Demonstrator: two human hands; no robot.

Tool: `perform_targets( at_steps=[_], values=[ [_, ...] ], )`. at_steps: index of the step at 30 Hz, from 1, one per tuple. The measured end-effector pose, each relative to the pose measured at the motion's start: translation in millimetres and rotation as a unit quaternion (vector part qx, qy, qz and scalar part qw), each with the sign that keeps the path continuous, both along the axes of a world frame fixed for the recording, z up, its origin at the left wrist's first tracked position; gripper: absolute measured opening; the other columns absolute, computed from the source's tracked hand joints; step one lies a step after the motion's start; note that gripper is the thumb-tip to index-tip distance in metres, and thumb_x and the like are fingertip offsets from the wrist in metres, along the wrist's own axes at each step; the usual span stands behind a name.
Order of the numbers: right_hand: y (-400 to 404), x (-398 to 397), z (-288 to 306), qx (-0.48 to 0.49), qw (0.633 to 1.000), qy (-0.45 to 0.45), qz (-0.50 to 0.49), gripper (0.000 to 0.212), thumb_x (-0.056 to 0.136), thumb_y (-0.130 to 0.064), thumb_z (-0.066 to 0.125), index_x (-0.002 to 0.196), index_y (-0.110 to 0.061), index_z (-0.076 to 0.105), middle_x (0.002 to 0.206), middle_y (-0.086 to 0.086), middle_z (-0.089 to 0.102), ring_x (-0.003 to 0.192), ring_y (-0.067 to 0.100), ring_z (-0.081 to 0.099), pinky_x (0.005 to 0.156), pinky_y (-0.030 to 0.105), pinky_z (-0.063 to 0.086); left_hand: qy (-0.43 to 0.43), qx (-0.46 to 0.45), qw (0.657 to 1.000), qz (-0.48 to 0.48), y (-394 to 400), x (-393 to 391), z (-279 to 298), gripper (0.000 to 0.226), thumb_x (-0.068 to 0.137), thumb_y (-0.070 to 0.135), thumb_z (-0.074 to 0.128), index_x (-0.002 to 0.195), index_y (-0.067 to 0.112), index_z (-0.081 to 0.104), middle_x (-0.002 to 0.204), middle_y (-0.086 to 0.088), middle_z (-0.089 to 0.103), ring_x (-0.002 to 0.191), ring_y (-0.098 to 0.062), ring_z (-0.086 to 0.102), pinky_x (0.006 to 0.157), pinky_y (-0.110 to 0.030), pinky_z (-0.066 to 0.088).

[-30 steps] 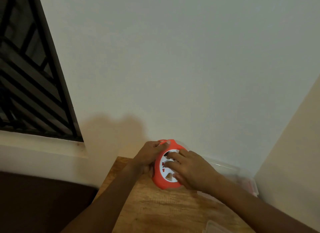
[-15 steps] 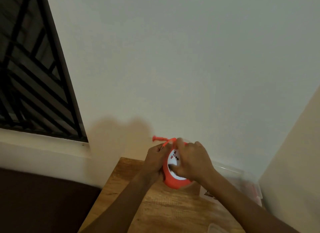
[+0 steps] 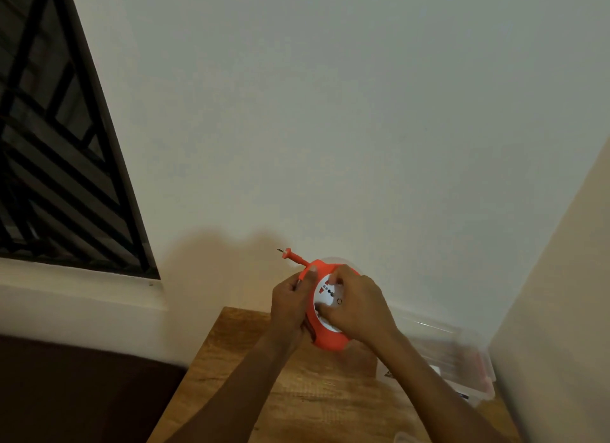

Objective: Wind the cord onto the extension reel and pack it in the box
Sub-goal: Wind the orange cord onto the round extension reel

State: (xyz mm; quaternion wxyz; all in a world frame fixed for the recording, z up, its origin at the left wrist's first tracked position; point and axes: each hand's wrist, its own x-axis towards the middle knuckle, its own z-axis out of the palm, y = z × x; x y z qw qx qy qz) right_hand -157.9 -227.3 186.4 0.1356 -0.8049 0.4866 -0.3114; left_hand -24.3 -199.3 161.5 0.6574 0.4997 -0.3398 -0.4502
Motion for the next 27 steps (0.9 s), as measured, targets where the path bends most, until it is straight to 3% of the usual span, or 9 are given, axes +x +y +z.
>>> perform_targets(
  at_steps=[4, 6, 9, 10, 12, 16, 21, 24, 27],
  values=[
    [-2.6, -9.9, -8.8, -0.003, 0.992, -0.123, -0.029, 0.037, 0.074, -0.045, 0.075, 0.103, -0.032, 0.057, 0.107, -0.012, 0.061, 0.095, 0.009, 0.057, 0.077, 0.021, 0.050, 0.025, 0.031, 0.999, 0.010, 0.2, 15.9, -2.9, 0.044, 0.082, 0.056, 0.067, 0.107, 0.022, 0.078, 0.097, -0.003, 0.084, 0.083, -0.028, 0.082, 0.060, -0.036, 0.065],
    [-4.2, -15.7, -19.0, 0.097, 0.978, -0.166, -0.084, 0.043, 0.079, -0.041, 0.076, 0.113, -0.029, 0.053, 0.112, -0.008, 0.056, 0.094, 0.009, 0.055, 0.077, 0.023, 0.049, 0.056, 0.056, 0.997, 0.023, 0.9, 23.5, -6.8, 0.037, 0.091, 0.050, 0.068, 0.106, 0.018, 0.079, 0.098, -0.007, 0.084, 0.081, -0.032, 0.081, 0.059, -0.038, 0.065],
    [-1.2, -13.2, -40.5, 0.372, 0.864, -0.332, -0.079, 0.040, 0.086, -0.035, 0.074, 0.116, -0.017, 0.056, 0.106, 0.000, 0.070, 0.077, 0.016, 0.072, 0.066, 0.034, 0.060, 0.095, 0.095, 0.991, 0.025, 2.2, 36.0, -12.3, 0.039, 0.097, 0.046, 0.066, 0.110, 0.011, 0.079, 0.102, -0.015, 0.083, 0.090, -0.039, 0.079, 0.072, -0.048, 0.066],
    [1.2, -9.9, -48.4, 0.422, 0.824, -0.373, -0.066, 0.037, 0.086, -0.030, 0.075, 0.115, -0.013, 0.059, 0.098, 0.004, 0.074, 0.075, 0.021, 0.074, 0.064, 0.038, 0.061, 0.084, 0.105, 0.991, 0.019, 3.3, 42.2, -14.1, 0.040, 0.097, 0.045, 0.066, 0.111, 0.010, 0.078, 0.103, -0.016, 0.082, 0.092, -0.040, 0.079, 0.074, -0.048, 0.066],
    [5.7, -2.1, -64.7, 0.454, 0.796, -0.396, -0.054, 0.037, 0.083, -0.023, 0.078, 0.112, -0.009, 0.062, 0.092, 0.007, 0.077, 0.078, 0.025, 0.075, 0.066, 0.042, 0.062, 0.036, 0.125, 0.991, -0.008, 6.9, 56.9, -20.1, 0.041, 0.099, 0.045, 0.065, 0.110, 0.008, 0.078, 0.102, -0.016, 0.082, 0.094, -0.038, 0.079, 0.076, -0.046, 0.066],
    [16.2, 23.6, -103.0, 0.489, 0.779, -0.389, -0.049, 0.041, 0.079, -0.011, 0.081, 0.115, -0.010, 0.063, 0.096, 0.011, 0.076, 0.082, 0.027, 0.075, 0.068, 0.042, 0.062, -0.071, 0.204, 0.976, -0.027, 15.4, 89.9, -48.5, 0.032, 0.103, 0.034, 0.062, 0.094, 0.006, 0.076, 0.087, -0.012, 0.082, 0.075, -0.026, 0.078, 0.059, -0.036, 0.062],
    [25.0, 62.7, -153.8, 0.502, 0.803, -0.312, -0.080, 0.042, 0.084, -0.007, 0.075, 0.124, -0.006, 0.061, 0.108, 0.012, 0.071, 0.085, 0.028, 0.073, 0.070, 0.047, 0.062, -0.045, 0.297, 0.953, -0.036, 23.8, 125.9, -115.9, 0.026, 0.100, 0.005, 0.062, 0.126, 0.001, 0.063, 0.124, -0.022, 0.071, 0.100, -0.034, 0.069, 0.073, -0.043, 0.061],
    [25.6, 80.3, -171.9, 0.504, 0.811, -0.280, -0.103, 0.048, 0.081, -0.013, 0.079, 0.126, -0.007, 0.061, 0.107, 0.012, 0.072, 0.083, 0.025, 0.073, 0.070, 0.043, 0.062, -0.062, 0.308, 0.949, -0.020, 25.4, 141.4, -142.0, 0.031, 0.096, -0.006, 0.057, 0.126, -0.002, 0.062, 0.123, -0.022, 0.071, 0.105, -0.038, 0.069, 0.078, -0.048, 0.063],
    [23.3, 94.2, -185.8, 0.496, 0.815, -0.272, -0.128, 0.053, 0.075, -0.015, 0.084, 0.123, -0.004, 0.064, 0.100, 0.012, 0.074, 0.076, 0.024, 0.074, 0.066, 0.042, 0.062, -0.104, 0.320, 0.941, -0.023, 23.8, 154.3, -155.2, 0.027, 0.094, -0.006, 0.060, 0.119, 0.002, 0.063, 0.118, -0.019, 0.072, 0.094, -0.030, 0.071, 0.071, -0.040, 0.063]
  ],
)
